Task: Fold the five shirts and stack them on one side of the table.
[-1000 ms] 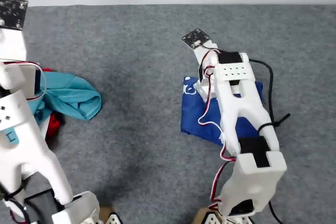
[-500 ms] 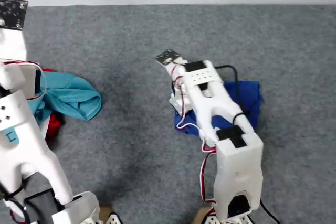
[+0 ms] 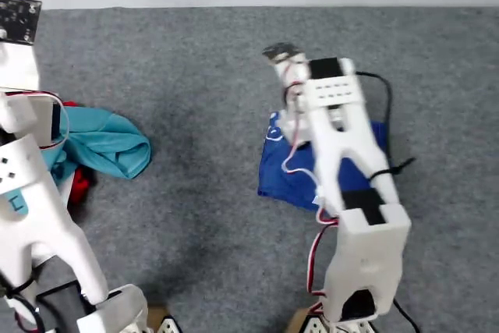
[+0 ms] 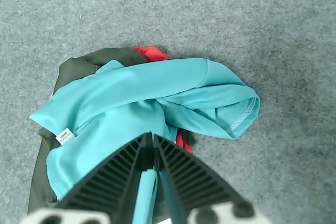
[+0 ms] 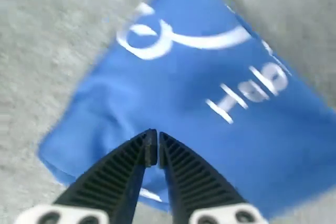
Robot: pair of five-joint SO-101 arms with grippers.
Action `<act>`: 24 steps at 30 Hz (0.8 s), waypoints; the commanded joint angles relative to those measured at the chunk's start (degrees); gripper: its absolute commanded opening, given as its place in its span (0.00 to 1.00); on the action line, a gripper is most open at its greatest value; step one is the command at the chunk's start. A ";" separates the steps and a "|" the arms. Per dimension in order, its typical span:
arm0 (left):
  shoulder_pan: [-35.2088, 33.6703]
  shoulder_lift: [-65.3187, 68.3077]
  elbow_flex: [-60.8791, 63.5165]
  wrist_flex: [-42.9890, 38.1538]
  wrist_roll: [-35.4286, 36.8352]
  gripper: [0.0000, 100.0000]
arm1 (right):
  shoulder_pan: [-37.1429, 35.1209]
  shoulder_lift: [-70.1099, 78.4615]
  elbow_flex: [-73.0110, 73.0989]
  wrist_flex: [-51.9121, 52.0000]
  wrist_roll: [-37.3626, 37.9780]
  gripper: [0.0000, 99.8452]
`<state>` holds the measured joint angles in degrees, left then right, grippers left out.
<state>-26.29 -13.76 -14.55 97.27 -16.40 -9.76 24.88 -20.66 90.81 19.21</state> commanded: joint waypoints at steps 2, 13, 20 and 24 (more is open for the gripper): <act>-0.09 -1.67 -0.04 -0.97 -0.62 0.00 | 7.34 -3.82 -2.81 1.27 -0.70 0.22; -0.09 -1.58 -0.04 -0.97 -0.62 0.00 | 14.99 -3.65 -2.55 -0.31 -10.11 0.31; -0.09 -1.67 0.04 -0.88 -0.62 0.00 | 15.60 0.75 -2.55 -0.40 -14.51 0.31; -0.09 -1.58 0.04 0.70 -0.62 0.00 | 15.60 6.37 -2.90 -1.63 -18.20 0.31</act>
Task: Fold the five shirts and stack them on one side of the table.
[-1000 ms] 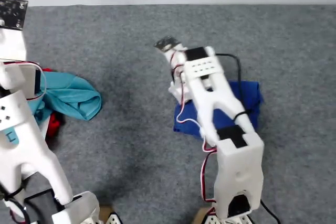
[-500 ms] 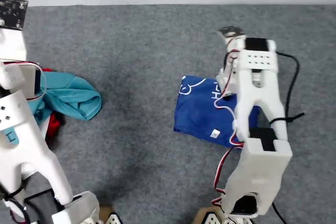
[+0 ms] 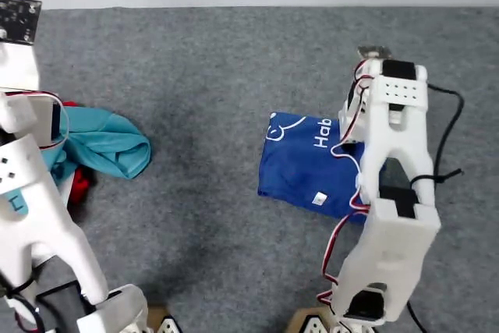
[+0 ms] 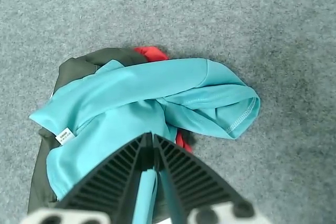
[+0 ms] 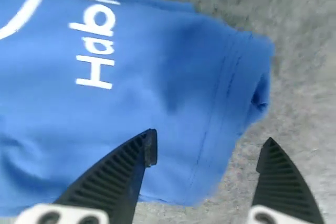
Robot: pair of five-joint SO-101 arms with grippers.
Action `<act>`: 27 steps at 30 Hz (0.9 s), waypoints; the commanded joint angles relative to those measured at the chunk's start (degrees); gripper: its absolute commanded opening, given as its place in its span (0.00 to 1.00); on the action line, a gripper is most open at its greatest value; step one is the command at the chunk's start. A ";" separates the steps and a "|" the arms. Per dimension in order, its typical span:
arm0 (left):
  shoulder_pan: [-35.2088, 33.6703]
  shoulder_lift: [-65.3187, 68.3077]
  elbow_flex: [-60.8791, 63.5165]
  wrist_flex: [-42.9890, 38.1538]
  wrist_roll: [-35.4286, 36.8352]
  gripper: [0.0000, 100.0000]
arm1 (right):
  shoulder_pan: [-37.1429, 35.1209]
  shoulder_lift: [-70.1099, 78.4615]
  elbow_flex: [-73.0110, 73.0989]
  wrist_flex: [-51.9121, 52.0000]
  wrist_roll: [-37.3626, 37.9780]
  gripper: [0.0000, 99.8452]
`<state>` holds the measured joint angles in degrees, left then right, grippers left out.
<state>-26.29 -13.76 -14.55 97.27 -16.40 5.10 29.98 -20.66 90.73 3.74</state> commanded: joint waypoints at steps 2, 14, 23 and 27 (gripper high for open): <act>-0.09 -1.58 0.75 0.79 -0.62 0.00 | 0.75 3.65 -2.90 -2.77 -3.87 0.31; -0.35 -2.02 3.65 1.05 -0.53 0.00 | 1.89 8.40 -2.90 -4.70 -3.87 0.02; -0.09 -2.02 3.65 0.97 -0.53 0.00 | 5.32 4.26 -2.90 -14.55 10.11 0.01; -0.09 -2.02 3.74 1.05 -0.53 0.00 | 4.53 4.62 -5.01 -24.13 24.09 0.01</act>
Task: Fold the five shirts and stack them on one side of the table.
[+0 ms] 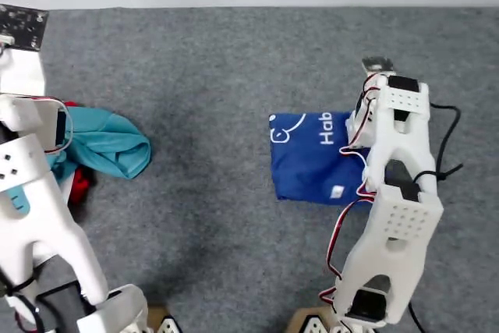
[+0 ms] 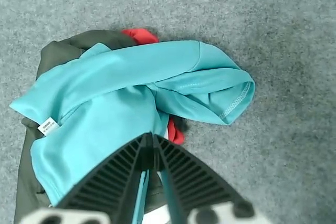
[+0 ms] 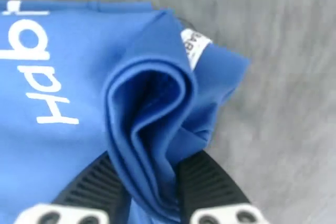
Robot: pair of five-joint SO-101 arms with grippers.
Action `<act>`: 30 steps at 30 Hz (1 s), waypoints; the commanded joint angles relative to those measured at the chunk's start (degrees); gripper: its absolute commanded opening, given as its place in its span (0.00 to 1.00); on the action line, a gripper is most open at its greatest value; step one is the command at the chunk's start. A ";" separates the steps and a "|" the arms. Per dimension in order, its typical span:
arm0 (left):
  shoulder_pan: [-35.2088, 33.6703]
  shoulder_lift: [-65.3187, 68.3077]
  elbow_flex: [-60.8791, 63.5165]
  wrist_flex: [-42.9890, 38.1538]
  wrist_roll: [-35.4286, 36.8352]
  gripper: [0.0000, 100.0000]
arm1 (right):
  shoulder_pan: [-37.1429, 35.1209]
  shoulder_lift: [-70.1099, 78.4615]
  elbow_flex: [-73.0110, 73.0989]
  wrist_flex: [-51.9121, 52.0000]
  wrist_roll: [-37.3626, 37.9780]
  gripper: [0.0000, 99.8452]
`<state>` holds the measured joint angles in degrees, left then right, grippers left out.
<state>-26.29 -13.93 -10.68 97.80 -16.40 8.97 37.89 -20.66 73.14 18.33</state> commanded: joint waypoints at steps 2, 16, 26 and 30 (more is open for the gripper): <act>-0.09 -1.85 -0.13 0.53 -0.44 0.00 | 0.13 -3.21 -6.77 -9.98 16.88 0.01; -0.18 -1.85 -0.13 0.53 -0.44 0.00 | -2.15 -1.36 -7.91 -18.51 32.97 0.25; -0.18 -1.85 -0.13 0.53 -0.44 0.00 | -1.36 -10.68 -7.91 -10.33 0.62 0.25; -0.09 -1.85 -0.13 0.53 -0.44 0.00 | -1.54 -14.46 -7.91 -2.77 -8.97 0.22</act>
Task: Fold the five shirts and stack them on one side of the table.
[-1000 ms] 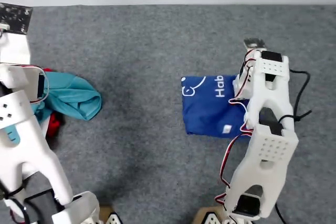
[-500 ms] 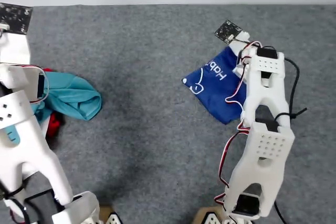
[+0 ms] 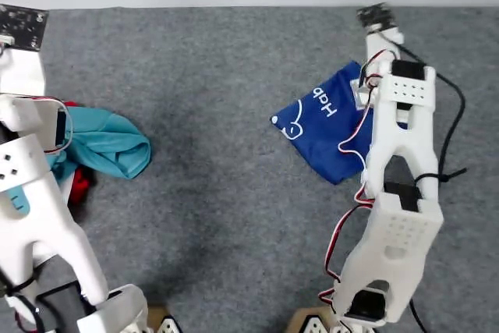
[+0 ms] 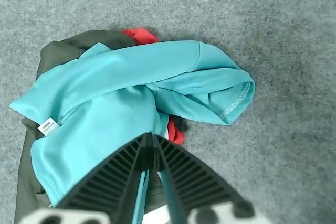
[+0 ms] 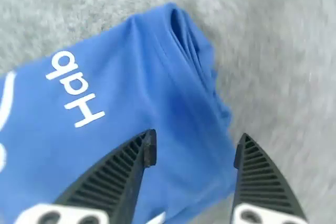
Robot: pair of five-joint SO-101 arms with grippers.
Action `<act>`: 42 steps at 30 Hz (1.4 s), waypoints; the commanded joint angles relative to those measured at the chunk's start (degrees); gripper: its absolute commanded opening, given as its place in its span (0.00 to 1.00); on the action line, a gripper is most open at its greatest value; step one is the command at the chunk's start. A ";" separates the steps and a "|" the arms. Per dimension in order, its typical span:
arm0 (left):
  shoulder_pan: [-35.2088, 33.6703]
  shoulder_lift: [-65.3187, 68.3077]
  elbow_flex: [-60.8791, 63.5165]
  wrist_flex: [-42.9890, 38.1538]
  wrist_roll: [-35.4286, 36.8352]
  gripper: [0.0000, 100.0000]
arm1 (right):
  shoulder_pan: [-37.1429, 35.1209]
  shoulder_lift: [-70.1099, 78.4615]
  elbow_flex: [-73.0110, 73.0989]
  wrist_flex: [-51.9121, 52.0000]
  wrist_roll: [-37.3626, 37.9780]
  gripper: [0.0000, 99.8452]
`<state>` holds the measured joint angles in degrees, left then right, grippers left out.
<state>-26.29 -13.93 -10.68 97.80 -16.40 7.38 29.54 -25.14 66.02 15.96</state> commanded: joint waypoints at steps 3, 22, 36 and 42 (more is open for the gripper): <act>-0.09 -1.85 -0.13 0.53 -0.44 0.00 | -0.84 -8.75 -3.43 8.75 -9.23 0.12; -0.26 -1.85 -0.13 0.53 -0.62 0.00 | -5.41 -3.47 -3.43 10.24 -39.03 0.11; -0.26 -1.41 0.57 0.53 -0.70 0.00 | -6.11 7.96 -3.43 7.43 -55.30 0.40; -0.18 -1.67 4.35 0.18 -0.70 0.00 | -6.37 13.49 -3.43 -0.04 -55.38 0.40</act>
<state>-26.29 -13.93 -6.64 97.89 -16.40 1.76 42.11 -25.14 69.63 -38.81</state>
